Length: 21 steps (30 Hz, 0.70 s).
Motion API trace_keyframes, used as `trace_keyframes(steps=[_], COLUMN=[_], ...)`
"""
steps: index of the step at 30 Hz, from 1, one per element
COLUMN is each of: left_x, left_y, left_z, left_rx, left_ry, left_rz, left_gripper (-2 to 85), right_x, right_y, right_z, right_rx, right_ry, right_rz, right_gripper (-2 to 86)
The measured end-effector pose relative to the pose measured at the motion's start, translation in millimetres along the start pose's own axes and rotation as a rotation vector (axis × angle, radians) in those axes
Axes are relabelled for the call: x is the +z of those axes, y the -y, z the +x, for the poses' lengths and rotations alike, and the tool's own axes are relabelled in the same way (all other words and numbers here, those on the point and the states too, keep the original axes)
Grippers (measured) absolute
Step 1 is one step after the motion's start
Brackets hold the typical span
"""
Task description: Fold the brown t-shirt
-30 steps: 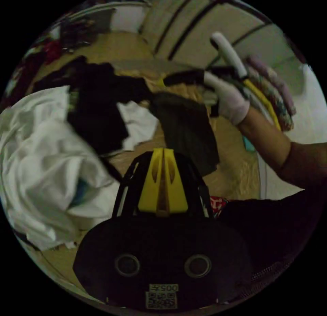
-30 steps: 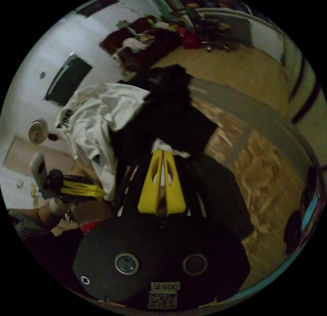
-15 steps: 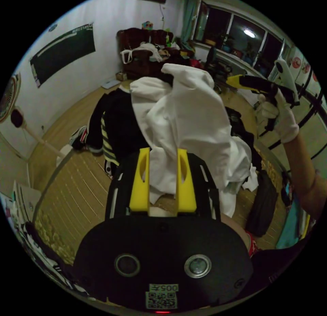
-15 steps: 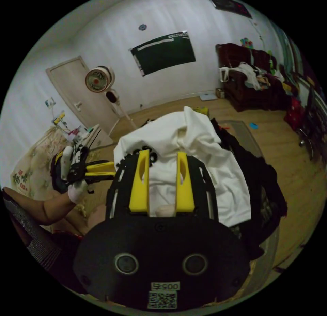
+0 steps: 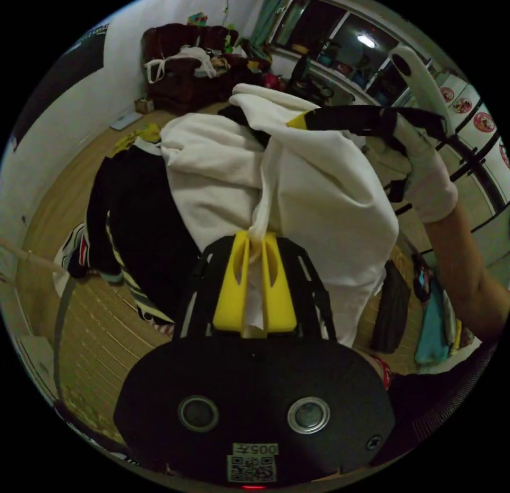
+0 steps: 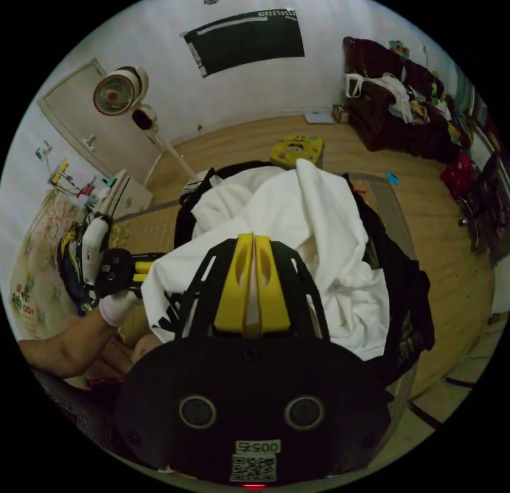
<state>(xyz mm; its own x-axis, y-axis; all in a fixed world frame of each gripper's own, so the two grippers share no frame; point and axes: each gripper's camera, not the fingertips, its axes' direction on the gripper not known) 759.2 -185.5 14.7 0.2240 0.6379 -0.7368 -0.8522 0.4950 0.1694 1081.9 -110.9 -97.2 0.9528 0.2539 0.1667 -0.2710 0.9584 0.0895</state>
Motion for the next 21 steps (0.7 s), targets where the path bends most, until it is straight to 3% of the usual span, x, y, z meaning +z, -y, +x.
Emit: trace_keyframes(steps=[12,21], left_x=[-235,-415], left_y=[-150,-205], left_z=[-73,-87], left_rx=[-0.265,-0.205], left_ry=[-0.064,0.072], left_rz=[0.479,0.644], left_gripper=[0.5,0.2], right_x=[-212,-304], right_y=[-104,-116], right_z=[14,-70], right_rx=[0.049,-0.083], right_ry=[0.043,0.020], right_rz=[0.364,0.504], right_gripper=[-0.9,-1.0])
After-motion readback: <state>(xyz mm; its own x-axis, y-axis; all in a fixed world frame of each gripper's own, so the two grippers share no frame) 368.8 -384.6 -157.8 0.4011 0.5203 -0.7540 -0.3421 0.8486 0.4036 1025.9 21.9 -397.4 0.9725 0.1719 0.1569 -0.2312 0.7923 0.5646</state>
